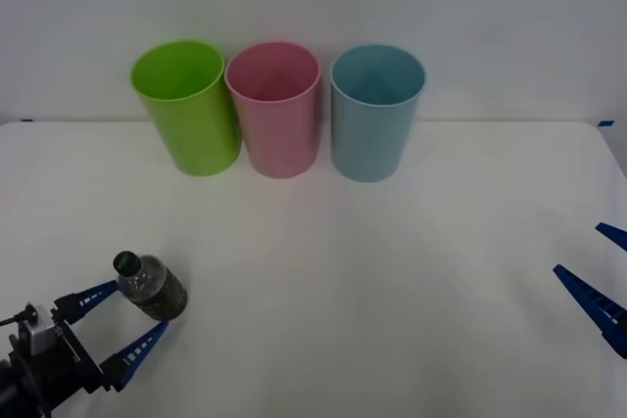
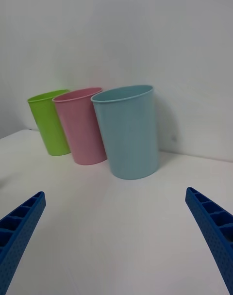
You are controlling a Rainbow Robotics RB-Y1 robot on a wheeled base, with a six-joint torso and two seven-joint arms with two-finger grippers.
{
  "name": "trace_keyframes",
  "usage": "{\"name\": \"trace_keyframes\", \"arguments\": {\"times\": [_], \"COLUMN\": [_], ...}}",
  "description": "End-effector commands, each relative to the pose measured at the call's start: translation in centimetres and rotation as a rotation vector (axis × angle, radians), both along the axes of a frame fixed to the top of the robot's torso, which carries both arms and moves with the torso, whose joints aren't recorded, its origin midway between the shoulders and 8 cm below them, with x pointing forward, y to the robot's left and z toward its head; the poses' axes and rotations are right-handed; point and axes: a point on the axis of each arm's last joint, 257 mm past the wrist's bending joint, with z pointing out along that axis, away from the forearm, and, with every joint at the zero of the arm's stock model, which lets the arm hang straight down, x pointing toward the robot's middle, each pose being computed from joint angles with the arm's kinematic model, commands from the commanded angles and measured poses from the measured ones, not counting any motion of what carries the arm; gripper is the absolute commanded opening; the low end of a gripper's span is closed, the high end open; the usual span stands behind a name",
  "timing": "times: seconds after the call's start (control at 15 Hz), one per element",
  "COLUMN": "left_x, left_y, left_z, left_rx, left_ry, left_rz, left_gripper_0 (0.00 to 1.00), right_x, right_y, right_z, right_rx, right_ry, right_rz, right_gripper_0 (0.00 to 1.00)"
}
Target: Grasp the object on the table and drop it into the matching bin: aluminum can to the light blue bin, PET bottle to the pink bin.
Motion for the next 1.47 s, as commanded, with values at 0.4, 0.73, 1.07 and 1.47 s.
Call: {"name": "trace_keyframes", "arguments": {"times": [0.4, 0.73, 1.07, 1.47], "left_x": [2.5, 2.9, 3.0, 2.9], "left_y": [-2.7, -3.0, -2.9, -2.8], "left_z": [0.0, -0.1, -0.2, -0.1], "left_rx": [0.007, 0.028, 0.03, 0.03], "left_ry": [-0.039, -0.051, -0.049, -0.051], "left_rz": [0.013, 0.007, 0.014, 0.018], "left_gripper_0": [1.0, 1.0, 1.0, 0.0], "right_x": [0.0, 0.0, 0.0, 0.0], "right_y": [0.0, 0.0, 0.0, 0.0], "right_z": [0.0, 0.0, 0.0, 0.0], "right_rx": [0.0, 0.0, 0.0, 0.0], "right_ry": [0.0, 0.0, 0.0, 0.0], "right_rz": [0.0, 0.0, 0.0, 0.0], "right_gripper_0": [1.0, 1.0, 1.0, 1.0]}}
